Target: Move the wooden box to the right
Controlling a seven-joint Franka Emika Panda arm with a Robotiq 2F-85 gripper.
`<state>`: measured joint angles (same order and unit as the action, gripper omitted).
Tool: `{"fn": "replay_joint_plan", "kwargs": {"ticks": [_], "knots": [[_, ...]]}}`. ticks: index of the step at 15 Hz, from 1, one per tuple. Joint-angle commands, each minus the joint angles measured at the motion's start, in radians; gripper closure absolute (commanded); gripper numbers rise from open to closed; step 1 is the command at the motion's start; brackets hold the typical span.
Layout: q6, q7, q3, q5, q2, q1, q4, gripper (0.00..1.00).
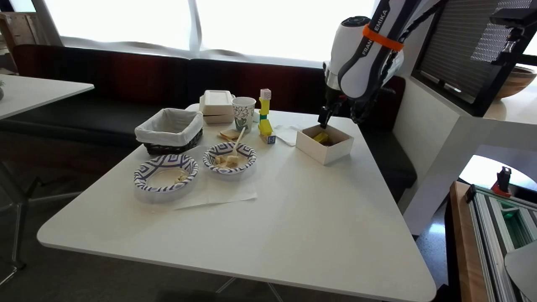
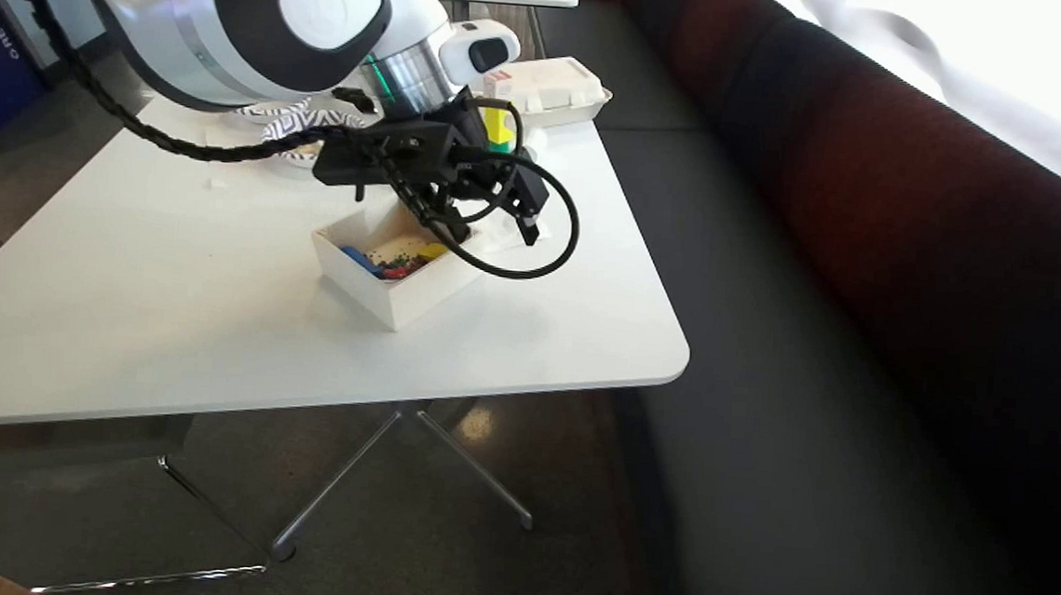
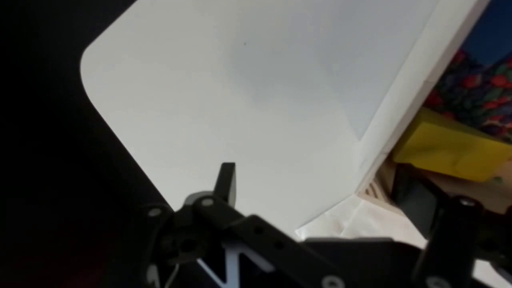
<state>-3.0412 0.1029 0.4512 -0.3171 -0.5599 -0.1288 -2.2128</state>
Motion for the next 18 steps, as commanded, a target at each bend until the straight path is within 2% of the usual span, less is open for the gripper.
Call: {"fn": "replay_joint_plan", "kwargs": {"ticks": [1, 7, 11, 18], "knots": [[-0.009, -0.112, 0.064, 0.053, -0.081, 0.052, 0.076, 0.00], [-0.001, -0.267, 0.141, 0.141, -0.199, 0.103, 0.181, 0.00], [0.043, -0.351, 0.161, 0.226, -0.254, 0.112, 0.237, 0.00], [0.185, -0.489, 0.135, 0.349, -0.299, 0.065, 0.340, 0.00]]}}
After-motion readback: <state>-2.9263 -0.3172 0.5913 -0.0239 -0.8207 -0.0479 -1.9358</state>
